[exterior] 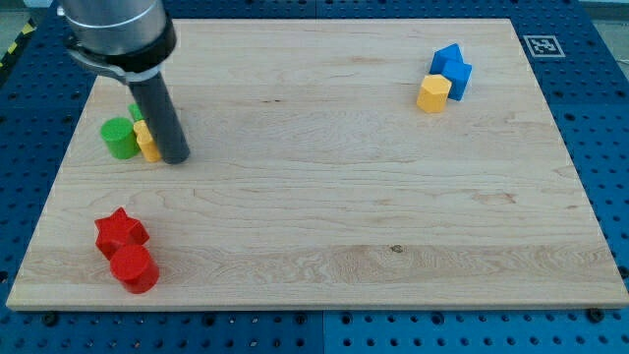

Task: Point your arm at the blue cube

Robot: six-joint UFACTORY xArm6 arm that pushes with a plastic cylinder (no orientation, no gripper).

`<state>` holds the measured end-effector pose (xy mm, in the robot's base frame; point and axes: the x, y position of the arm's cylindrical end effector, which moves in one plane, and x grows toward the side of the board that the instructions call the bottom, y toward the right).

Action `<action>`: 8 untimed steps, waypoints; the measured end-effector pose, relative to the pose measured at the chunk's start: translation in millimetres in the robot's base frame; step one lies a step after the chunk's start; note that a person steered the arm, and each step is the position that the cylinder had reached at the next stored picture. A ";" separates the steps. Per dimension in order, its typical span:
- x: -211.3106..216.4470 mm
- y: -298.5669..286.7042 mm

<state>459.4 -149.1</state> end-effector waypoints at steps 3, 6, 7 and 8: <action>85.8 162.5; 89.1 260.3; 89.1 289.9; 89.1 300.4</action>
<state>548.6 151.3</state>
